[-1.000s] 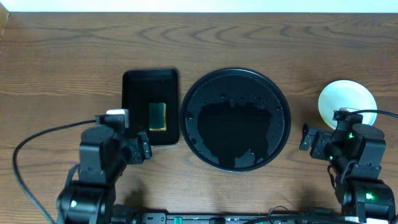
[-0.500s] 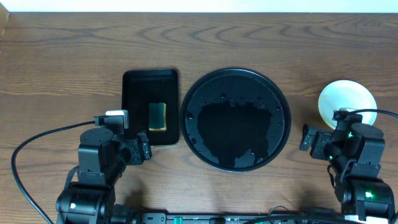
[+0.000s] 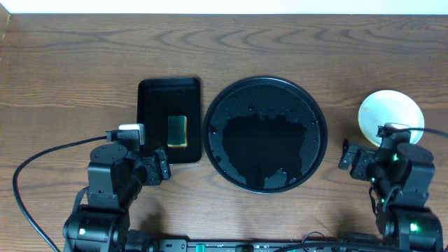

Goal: Clean dirty plates on tray and stack at the side

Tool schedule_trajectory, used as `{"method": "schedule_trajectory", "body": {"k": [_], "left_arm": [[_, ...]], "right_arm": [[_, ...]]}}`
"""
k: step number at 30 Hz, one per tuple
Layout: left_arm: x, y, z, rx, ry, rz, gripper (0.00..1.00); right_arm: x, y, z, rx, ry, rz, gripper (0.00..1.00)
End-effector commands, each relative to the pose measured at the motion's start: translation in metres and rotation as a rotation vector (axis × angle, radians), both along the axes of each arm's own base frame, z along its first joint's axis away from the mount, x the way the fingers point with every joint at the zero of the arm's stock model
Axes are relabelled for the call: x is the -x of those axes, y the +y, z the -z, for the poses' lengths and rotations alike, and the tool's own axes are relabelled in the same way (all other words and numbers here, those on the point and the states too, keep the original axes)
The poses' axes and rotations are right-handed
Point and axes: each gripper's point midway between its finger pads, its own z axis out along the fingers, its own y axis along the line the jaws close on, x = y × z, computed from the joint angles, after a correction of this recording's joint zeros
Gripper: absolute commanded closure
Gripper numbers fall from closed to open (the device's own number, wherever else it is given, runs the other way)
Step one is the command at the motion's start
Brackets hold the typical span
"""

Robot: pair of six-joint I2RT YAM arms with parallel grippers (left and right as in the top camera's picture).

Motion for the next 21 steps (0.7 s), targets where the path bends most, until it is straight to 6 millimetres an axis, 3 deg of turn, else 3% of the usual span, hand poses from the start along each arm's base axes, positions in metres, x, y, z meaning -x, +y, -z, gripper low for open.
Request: {"method": "schedule_trajectory", "body": {"k": [1,13,17,21], "left_arm": [[0.000,0.000,0.003,0.001,0.006,-0.001,0.16],[0.000,0.000,0.003,0.001,0.006,-0.001,0.16],[0.000,0.000,0.003,0.001,0.006,-0.001,0.16],[0.000,0.000,0.003,0.001,0.006,-0.001,0.16]], "right_arm": [[0.006,0.004,-0.001,0.031,-0.088,-0.026,0.01],[-0.003,0.038,-0.034,0.066,-0.687,-0.181,0.01],[-0.005,0.038,-0.032,0.071,-0.767,-0.181,0.01],[-0.006,0.038,-0.016,0.088,-0.761,-0.184,0.01]]}}
